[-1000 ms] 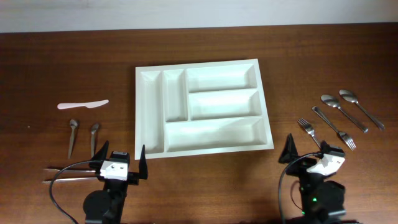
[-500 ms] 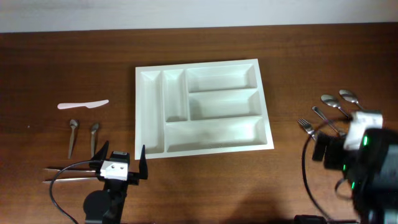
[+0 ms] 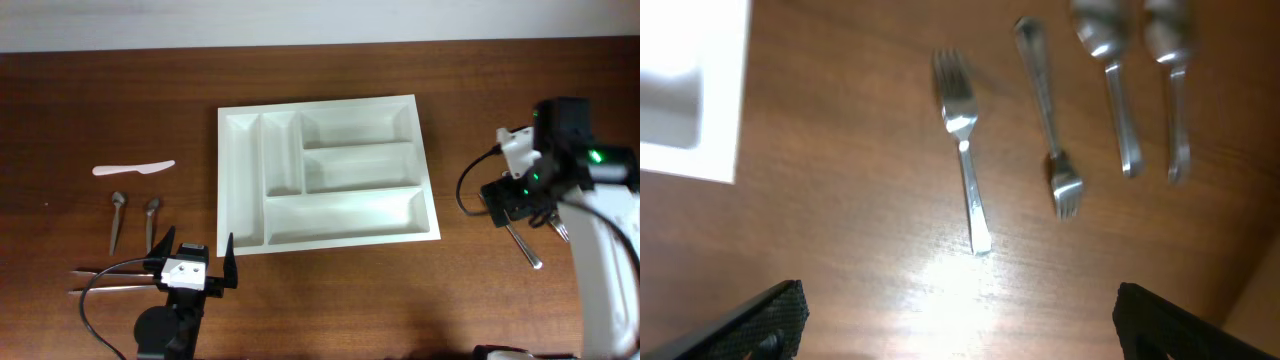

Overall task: Pack container
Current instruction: 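Move the right gripper down to the forks and grasp one fork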

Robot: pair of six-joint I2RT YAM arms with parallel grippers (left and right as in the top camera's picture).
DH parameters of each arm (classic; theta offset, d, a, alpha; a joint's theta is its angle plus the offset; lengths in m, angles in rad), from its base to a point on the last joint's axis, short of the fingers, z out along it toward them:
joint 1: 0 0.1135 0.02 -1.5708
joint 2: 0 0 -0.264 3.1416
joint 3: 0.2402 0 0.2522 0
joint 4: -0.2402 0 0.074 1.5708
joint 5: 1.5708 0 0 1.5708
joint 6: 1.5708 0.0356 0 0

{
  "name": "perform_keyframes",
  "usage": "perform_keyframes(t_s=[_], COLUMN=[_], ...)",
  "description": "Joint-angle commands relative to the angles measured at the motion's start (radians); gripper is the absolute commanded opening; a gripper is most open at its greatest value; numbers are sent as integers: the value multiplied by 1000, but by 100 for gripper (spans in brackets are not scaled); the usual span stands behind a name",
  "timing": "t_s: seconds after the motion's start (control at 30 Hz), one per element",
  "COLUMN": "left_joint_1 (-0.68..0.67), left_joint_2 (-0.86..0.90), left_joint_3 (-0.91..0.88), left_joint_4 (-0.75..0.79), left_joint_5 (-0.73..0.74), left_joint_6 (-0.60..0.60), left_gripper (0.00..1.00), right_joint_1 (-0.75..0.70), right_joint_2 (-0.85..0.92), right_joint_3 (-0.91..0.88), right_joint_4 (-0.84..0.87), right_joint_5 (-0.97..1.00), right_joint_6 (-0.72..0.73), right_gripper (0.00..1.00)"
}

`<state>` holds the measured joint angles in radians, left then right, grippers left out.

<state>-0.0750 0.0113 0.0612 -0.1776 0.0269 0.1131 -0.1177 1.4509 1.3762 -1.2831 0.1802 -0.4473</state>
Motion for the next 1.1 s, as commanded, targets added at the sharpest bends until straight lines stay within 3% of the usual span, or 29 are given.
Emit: perform_keyframes(t_s=[0.0, 0.13, 0.37, 1.07], left_joint_1=[6, 6, 6, 6], left_joint_2=[-5, -5, -5, -5], left_joint_3=[-8, -8, -8, -8], left_joint_4=[2, 2, 2, 2], left_joint_5=[11, 11, 11, 11], left_joint_6=[16, 16, 16, 16], left_gripper=[99, 99, 99, 99], right_joint_1=[-43, -134, -269, -276], right_joint_2=[131, 246, 257, 303], right_joint_3=[13, 13, 2, -198], right_joint_4=[0, 6, 25, 286], right_joint_5=[-12, -105, -207, -215], right_joint_6=[-76, -77, -103, -252], right_gripper=[99, 99, 99, 99])
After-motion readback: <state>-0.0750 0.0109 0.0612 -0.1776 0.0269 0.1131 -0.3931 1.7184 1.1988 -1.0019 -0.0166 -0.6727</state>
